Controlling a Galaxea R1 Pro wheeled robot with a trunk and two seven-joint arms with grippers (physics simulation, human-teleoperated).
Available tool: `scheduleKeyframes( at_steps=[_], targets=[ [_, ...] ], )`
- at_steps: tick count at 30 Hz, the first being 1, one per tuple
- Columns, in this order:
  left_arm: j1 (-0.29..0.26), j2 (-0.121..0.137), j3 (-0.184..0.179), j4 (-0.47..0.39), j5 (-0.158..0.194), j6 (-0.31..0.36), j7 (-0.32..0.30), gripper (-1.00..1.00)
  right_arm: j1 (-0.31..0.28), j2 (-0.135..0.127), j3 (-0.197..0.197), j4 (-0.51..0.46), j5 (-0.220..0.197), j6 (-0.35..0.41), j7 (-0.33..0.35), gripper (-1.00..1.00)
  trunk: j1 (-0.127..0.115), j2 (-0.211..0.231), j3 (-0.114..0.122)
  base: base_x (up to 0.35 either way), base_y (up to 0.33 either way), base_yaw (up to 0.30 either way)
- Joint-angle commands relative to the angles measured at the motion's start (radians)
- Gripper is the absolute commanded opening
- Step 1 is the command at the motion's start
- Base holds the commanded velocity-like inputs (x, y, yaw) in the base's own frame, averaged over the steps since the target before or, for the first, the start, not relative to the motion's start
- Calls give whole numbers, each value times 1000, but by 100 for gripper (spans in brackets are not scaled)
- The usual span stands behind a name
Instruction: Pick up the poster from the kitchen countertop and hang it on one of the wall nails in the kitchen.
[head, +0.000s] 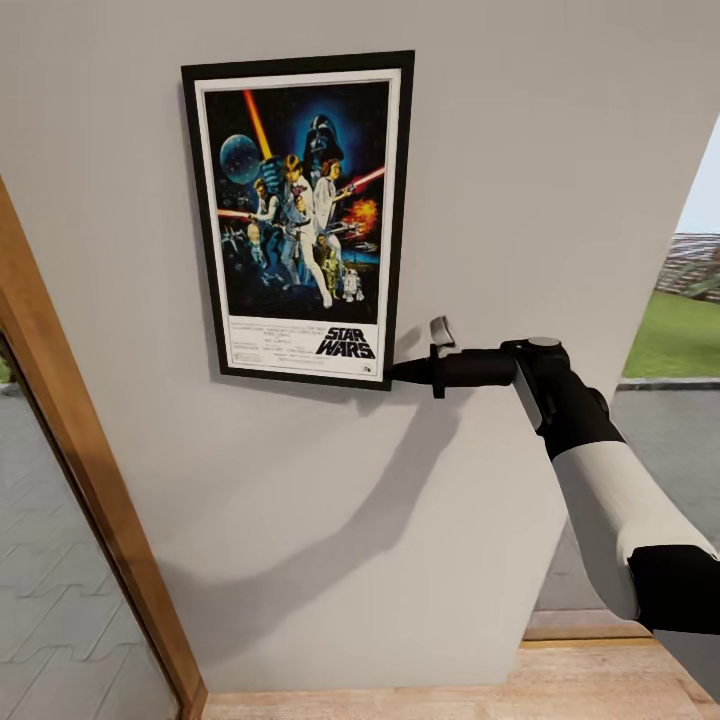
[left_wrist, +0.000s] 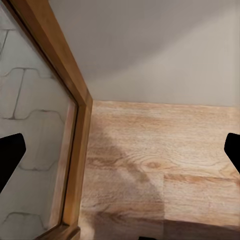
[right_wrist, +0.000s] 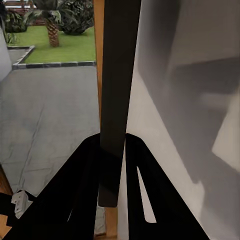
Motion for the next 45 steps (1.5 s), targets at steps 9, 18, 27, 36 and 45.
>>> scheduleKeyframes(
  at_steps=[9,18,27,36,45],
  targets=[
    [0,-1,3,-2,-2,5,-7,100,0,-1,2,0,-2,14,3,-100,0,-1,-1,0,0,0],
    [0,-1,3,-2,-2,5,-7,100,0,-1,2,0,-2,15,3,-100,0,-1,-1,0,0,0],
    [0,-1,3,-2,-2,5,-7,100,0,-1,2,0,-2,15,1,-100,0,-1,-1,0,0,0],
    [0,-1,3,-2,-2,5,-7,100,0,-1,2,0,-2,15,1,-100,0,-1,-1,0,-44,0],
    [1,-1,3,-4,-2,5,-7,100,0,-1,2,0,-2,15,2,-100,0,-1,-1,0,-90,0]
  ],
)
